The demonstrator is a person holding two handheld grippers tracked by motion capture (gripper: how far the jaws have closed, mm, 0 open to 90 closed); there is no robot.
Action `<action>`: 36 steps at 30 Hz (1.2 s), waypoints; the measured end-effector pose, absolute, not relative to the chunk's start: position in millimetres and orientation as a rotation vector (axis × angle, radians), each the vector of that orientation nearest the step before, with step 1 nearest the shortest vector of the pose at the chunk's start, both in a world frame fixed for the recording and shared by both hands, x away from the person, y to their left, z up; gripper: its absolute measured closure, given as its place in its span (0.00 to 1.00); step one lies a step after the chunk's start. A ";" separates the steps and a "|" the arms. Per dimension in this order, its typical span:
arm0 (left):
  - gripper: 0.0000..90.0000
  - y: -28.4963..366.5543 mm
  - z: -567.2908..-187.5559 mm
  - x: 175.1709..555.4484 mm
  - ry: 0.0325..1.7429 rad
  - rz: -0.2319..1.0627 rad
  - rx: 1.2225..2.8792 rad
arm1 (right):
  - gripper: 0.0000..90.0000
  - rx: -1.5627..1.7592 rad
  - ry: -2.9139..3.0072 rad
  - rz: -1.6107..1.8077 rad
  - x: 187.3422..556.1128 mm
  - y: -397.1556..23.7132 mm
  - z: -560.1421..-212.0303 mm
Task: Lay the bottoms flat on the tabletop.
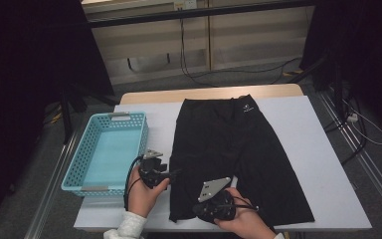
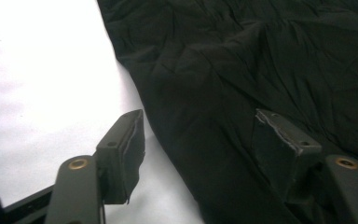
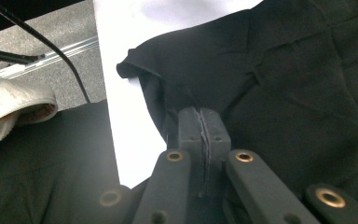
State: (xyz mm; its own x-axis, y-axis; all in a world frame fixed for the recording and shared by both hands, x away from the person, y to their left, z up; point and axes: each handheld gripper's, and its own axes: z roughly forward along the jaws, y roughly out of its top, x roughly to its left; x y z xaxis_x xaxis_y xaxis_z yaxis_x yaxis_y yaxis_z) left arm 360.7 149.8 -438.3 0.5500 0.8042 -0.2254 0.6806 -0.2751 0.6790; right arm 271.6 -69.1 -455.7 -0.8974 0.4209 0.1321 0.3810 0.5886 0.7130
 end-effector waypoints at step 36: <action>0.34 150.2 -436.8 363.4 1.186 0.205 2.051 | 0.96 0.637 2.834 1.271 258.0 -65.0 -451.1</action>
State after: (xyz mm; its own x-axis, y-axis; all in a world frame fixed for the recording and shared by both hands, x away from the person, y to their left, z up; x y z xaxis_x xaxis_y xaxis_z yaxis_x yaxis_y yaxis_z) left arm 363.4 150.2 -436.8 0.5590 0.8004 -0.2165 0.6811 -0.2943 0.6705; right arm 258.0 -65.0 -451.1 -0.9189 0.3476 0.1868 0.3707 0.5980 0.7106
